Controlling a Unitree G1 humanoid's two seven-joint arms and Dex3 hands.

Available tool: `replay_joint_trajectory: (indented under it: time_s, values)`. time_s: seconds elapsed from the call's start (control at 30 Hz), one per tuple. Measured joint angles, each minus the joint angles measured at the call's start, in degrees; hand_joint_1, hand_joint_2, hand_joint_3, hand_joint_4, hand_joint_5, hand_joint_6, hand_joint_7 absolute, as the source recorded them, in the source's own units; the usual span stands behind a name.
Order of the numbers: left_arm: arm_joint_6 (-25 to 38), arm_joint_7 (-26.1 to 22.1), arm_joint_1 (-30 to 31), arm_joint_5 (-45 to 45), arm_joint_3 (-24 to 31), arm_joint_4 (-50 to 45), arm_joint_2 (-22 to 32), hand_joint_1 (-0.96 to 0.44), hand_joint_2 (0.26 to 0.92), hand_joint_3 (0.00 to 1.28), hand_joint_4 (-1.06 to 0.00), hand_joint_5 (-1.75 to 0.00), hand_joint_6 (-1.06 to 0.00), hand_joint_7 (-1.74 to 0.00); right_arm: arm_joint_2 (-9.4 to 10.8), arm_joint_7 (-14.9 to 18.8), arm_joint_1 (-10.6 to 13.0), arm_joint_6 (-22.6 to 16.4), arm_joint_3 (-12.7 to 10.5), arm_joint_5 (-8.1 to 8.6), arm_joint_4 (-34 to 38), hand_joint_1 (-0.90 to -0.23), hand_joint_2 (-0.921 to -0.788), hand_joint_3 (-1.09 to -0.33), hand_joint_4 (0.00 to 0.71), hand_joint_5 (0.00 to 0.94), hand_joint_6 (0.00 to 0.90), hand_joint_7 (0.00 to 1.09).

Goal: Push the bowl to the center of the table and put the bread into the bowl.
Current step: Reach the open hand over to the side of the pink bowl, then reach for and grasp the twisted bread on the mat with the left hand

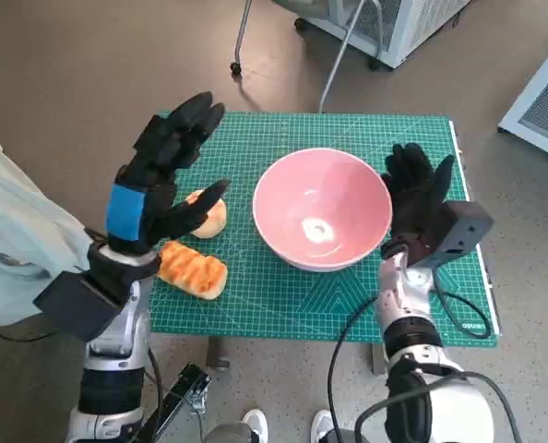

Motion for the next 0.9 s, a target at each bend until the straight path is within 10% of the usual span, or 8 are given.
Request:
replay_joint_trajectory:
  time_s: [0.43, 0.9]
  values:
    - [-1.0, -1.3, 3.8, 1.1, 2.5, -1.3, 4.8, -0.33, 0.921, 0.22, -0.47, 0.00, -0.50, -0.10, -3.0, 3.2, -1.3, -8.2, 2.8, -0.93, -3.2, -0.520, -0.921, -0.854, 0.290, 0.007, 0.123, 0.71]
    - [-0.6, -7.6, 6.7, 14.6, 3.6, -10.3, 24.2, -0.37, 0.921, 0.12, -0.38, 0.00, -0.51, -0.07, -4.6, 27.9, -0.6, -14.2, 7.8, 3.90, -18.8, -0.664, -0.921, -0.787, 0.276, 0.002, 0.006, 0.84]
